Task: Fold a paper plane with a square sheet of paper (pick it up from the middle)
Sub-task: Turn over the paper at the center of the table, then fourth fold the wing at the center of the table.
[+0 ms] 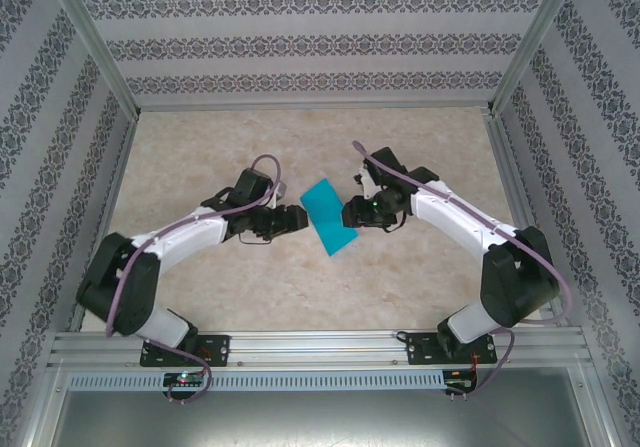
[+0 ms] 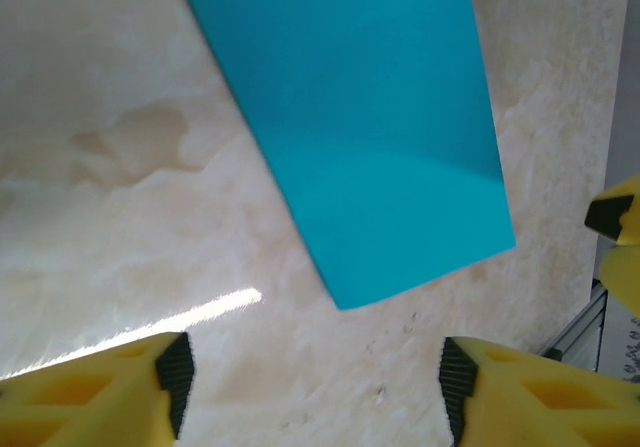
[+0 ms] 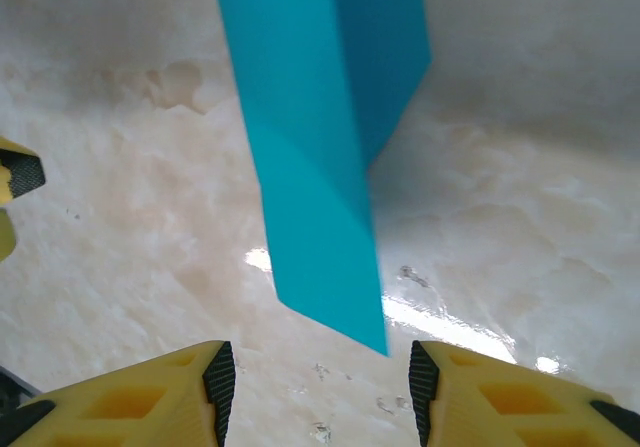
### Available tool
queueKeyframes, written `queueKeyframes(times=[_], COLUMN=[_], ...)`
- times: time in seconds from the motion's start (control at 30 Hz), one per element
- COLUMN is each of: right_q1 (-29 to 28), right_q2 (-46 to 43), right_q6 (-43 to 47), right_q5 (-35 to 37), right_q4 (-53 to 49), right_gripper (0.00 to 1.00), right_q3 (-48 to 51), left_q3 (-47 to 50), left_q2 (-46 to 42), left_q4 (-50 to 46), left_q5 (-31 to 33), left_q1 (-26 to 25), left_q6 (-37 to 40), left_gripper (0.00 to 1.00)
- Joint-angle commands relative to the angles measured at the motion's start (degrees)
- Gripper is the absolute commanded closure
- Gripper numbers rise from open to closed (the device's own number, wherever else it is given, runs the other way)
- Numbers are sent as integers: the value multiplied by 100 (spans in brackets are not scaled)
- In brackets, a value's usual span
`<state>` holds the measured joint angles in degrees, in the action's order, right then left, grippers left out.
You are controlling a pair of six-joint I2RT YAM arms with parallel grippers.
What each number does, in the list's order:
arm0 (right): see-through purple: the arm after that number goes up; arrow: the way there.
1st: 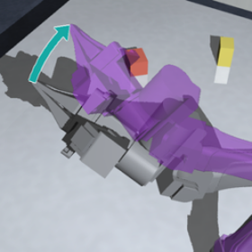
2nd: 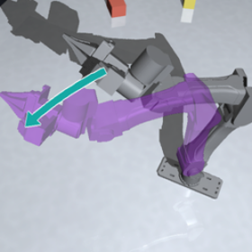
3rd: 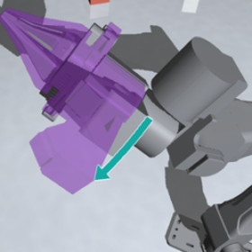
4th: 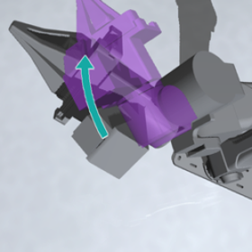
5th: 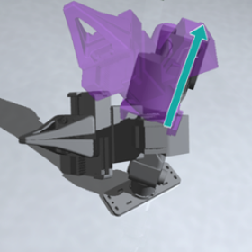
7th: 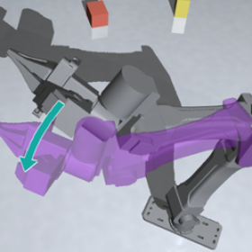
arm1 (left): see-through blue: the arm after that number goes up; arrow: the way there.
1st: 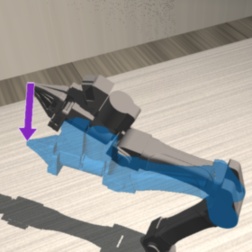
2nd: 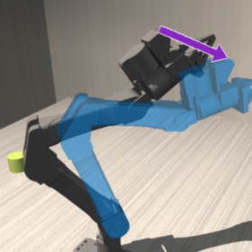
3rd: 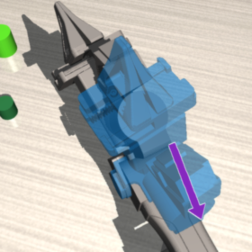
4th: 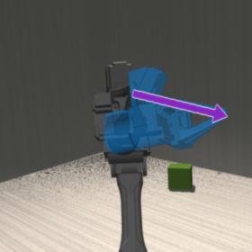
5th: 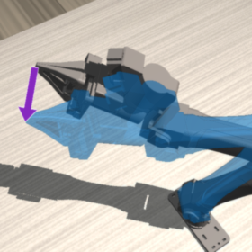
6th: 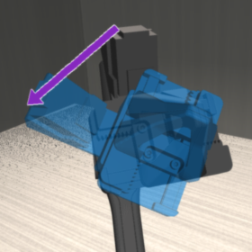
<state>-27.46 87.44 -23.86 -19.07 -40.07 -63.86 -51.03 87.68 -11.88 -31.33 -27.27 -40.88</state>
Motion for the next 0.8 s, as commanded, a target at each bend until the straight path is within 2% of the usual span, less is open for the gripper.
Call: queueKeyframes(times=[0.0, 0.27, 0.53, 0.67, 0.77], right_q1=[111, 293, 355, 371, 382], right_q2=[-99, 148, 366, 432, 432], right_q6=[-101, -173, -281, -303, -370], right_q5=[-548, -849, -1057, -1213, -1297], right_q4=[336, 734, 1116, 1207, 1278], right_gripper=[49, 51, 56, 61, 70], right_q3=[285, 700, 902, 901, 918], left_q3=[-477, -1312, -1970, -2117, -2170], left_q2=[467, 1459, 2169, 2431, 2582], left_q4=[250, 72, -231, -360, -374], left_q5=[-271, -383, -505, -517, -532], left_q1=[-56, -112, -112, -122, -121], left_q6=[126, 358, 584, 669, 678], left_gripper=[38, 51, 57, 60, 60])
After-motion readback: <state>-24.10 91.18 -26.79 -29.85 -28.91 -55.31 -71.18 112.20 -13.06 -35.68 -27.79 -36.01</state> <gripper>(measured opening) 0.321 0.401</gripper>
